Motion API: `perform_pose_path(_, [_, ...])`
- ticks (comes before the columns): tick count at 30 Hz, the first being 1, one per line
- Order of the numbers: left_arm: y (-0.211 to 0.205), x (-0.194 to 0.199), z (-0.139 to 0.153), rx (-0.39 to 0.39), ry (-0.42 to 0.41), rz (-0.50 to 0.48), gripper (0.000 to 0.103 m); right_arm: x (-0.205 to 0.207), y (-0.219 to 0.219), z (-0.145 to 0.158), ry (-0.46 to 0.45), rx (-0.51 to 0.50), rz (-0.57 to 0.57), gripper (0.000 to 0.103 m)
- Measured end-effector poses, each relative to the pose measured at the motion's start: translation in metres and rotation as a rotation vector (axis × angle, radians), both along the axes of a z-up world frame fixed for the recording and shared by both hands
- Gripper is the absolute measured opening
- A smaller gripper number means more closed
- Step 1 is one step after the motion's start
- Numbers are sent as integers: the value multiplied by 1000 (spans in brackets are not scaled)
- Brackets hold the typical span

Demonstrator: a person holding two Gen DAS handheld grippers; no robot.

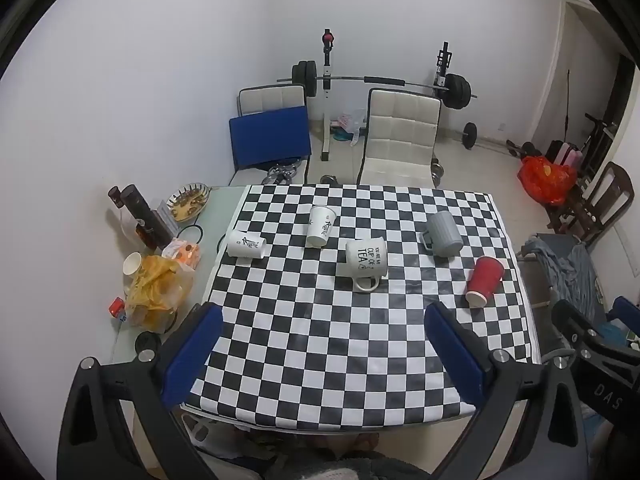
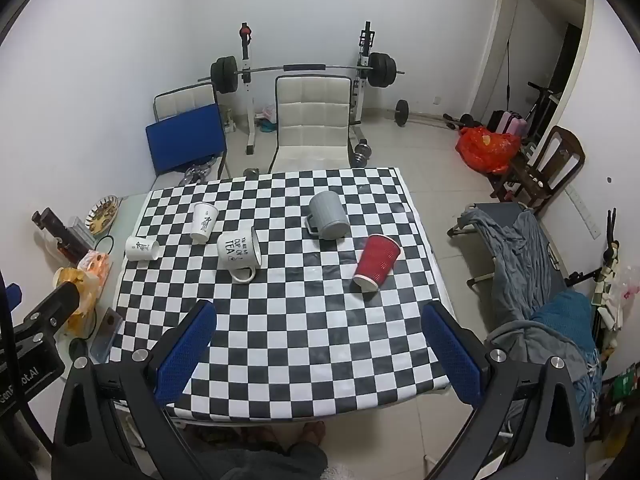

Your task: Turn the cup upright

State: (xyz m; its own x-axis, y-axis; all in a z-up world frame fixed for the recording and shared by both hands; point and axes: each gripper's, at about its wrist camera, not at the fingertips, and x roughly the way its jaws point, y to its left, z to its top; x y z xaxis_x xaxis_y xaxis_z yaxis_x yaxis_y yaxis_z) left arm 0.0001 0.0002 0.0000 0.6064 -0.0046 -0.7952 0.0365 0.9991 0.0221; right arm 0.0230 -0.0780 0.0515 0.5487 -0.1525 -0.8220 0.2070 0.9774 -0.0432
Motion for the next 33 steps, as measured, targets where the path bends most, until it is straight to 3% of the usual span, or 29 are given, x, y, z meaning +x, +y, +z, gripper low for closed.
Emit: perform_pose_path(33, [0,-3,3,0,-22,-4,103,-10,0,6,-19,-5,-2,103])
